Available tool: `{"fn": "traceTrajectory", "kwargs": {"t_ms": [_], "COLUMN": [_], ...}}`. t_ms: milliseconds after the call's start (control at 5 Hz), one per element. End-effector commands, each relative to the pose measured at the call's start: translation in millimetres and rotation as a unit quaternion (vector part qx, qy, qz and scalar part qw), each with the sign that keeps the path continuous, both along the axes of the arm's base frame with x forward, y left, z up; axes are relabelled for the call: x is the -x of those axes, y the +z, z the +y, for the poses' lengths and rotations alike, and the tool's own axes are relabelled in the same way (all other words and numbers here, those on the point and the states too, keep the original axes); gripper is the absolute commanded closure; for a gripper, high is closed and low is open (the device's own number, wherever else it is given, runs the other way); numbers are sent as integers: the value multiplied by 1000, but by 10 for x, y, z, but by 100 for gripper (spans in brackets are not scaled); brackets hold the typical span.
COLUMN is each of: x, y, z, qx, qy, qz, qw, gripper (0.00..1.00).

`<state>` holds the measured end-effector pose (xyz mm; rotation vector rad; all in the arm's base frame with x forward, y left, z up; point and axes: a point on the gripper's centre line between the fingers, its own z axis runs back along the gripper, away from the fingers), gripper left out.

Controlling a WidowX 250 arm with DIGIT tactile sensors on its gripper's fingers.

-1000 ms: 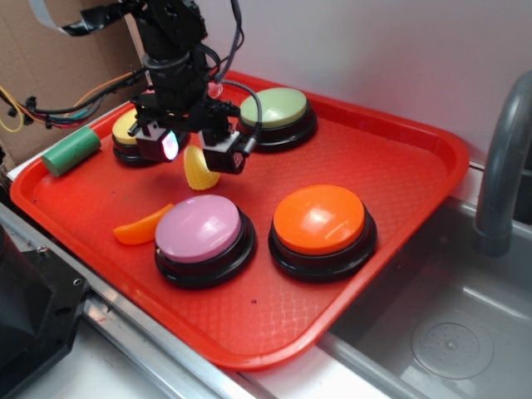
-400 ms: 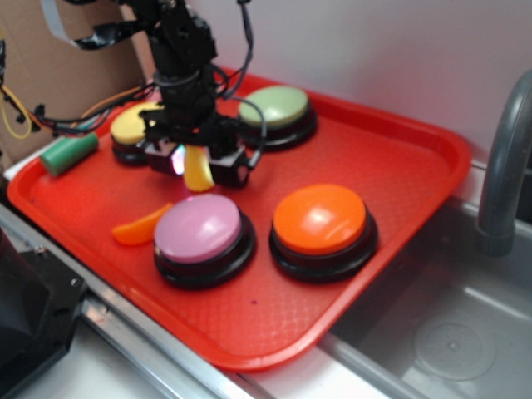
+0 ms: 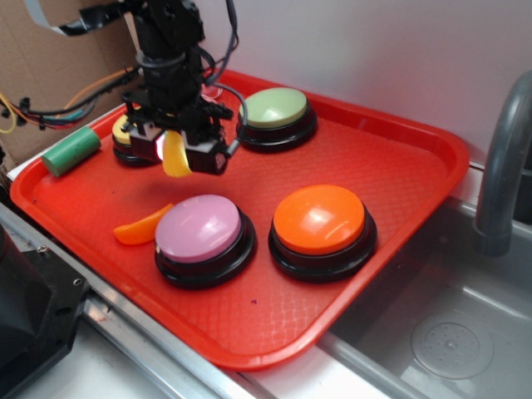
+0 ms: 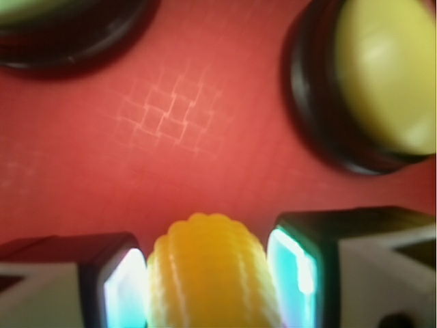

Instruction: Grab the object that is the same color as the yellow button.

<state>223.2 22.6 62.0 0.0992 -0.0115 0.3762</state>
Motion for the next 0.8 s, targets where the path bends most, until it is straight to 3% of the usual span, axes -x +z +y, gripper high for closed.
{"fn": "traceTrajectory", "kwargs": {"t_ms": [0,200,400,600], "x": [27,145,192,199], "y": [963,1338,1438,1365], "z": [60,-38,-111,-48], "qx": [13,1,-12,-3], "qy": [-87,-120,-120,-121], "qz": [-49,-84,-106,-106], "qw": [995,989,987,987], "gripper": [100,100,100,100]}}
